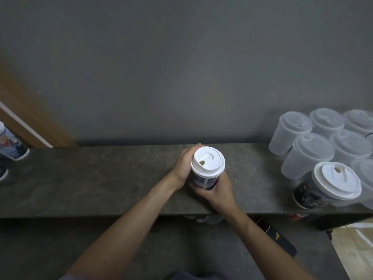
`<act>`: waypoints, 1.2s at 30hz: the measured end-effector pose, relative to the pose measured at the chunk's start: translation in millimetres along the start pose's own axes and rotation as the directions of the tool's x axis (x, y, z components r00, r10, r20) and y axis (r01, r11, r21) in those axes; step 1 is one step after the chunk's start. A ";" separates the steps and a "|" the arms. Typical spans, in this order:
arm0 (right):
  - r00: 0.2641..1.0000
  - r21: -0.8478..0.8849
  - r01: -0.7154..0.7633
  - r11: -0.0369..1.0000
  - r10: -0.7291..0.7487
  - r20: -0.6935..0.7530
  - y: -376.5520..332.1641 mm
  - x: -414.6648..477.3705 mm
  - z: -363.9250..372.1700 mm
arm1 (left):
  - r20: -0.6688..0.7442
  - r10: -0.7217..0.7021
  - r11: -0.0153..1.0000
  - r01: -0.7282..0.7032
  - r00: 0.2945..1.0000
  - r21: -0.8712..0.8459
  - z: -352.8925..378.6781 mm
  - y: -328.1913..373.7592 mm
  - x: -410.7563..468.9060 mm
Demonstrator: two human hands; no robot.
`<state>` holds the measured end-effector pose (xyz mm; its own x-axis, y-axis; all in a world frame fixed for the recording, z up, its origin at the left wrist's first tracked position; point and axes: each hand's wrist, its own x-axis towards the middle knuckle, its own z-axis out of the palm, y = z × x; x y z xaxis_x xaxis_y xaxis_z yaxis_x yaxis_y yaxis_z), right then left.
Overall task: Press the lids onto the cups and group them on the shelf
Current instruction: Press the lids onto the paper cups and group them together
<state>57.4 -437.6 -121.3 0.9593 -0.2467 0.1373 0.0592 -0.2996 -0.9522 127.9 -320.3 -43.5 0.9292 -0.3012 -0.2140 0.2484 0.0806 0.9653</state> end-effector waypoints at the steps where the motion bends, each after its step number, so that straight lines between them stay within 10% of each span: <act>1: 1.000 -0.004 0.000 1.000 0.001 0.010 -0.2 -0.4 -1.1 | 0.076 -0.002 1.000 0.000 0.997 0.029 -1.2 3.3 1.7; 10: 1.000 0.024 -0.002 1.000 0.002 0.003 1.7 1.2 4.0 | -0.145 0.114 0.993 -0.119 0.983 -0.024 3.2 -7.3 -11.9; 16: 1.000 -0.018 0.014 1.000 -0.014 0.016 3.7 -0.9 -0.3 | 0.188 0.020 0.999 -0.027 0.982 0.035 -8.0 10.5 6.4; 23: 1.000 0.022 0.014 1.000 -0.013 -0.019 1.3 -0.9 2.7 | -0.058 0.099 0.994 -0.102 0.993 -0.044 3.3 -3.5 -4.7; 28: 1.000 -0.007 0.009 1.000 -0.009 0.027 5.0 -0.7 -0.8 | 0.120 -0.038 0.999 0.035 0.992 0.029 -6.4 2.9 9.1; 36: 1.000 -0.036 -0.007 0.999 0.007 -0.002 10.6 5.6 6.2 | -0.141 0.067 0.997 -0.071 0.988 -0.024 1.2 -6.2 -6.3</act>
<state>65.1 -436.4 -132.3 0.9591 -0.2507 0.1313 0.0425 -0.3308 -0.9427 120.2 -320.1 -48.0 0.9730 -0.1582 -0.1683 0.1887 0.1247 0.9741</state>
